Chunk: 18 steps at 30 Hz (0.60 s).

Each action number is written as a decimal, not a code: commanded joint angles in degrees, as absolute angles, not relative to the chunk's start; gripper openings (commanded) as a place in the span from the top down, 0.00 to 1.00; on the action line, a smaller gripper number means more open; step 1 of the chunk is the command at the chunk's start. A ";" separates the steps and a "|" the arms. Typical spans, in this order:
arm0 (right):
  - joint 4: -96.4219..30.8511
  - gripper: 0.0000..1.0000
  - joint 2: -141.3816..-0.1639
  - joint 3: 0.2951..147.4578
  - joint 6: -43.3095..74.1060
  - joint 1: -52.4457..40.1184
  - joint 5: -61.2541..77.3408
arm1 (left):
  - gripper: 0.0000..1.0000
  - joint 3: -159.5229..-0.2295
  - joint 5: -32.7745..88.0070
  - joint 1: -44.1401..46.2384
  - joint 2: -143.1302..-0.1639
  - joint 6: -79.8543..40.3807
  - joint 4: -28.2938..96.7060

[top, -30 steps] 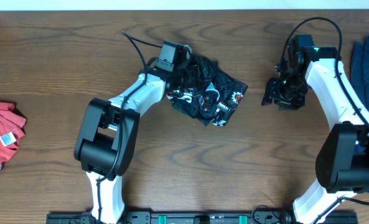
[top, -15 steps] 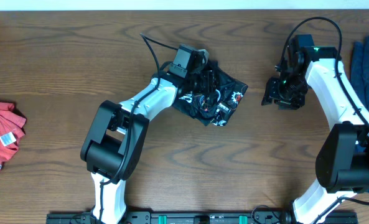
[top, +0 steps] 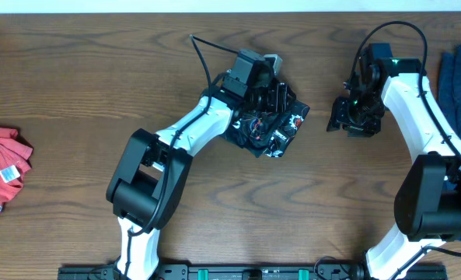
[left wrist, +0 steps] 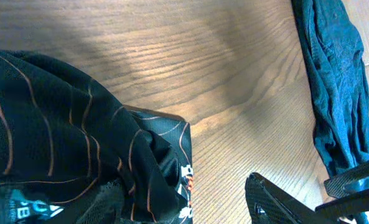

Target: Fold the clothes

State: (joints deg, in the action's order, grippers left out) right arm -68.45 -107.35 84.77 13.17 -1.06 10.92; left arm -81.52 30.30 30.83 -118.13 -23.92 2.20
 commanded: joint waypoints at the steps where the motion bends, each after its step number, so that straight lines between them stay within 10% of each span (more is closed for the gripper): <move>1: -68.51 0.48 -107.26 84.64 12.60 -0.82 11.42 | 0.33 -82.70 29.95 30.92 -117.12 -22.92 2.04; 18: -69.41 0.49 -107.26 84.64 12.60 -0.82 11.44 | 0.24 -83.37 27.62 29.50 -117.93 -22.96 -0.08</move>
State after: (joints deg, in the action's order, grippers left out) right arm -69.23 -107.35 84.77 13.15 -1.06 10.92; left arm -81.69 28.80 29.43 -118.13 -23.75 -0.30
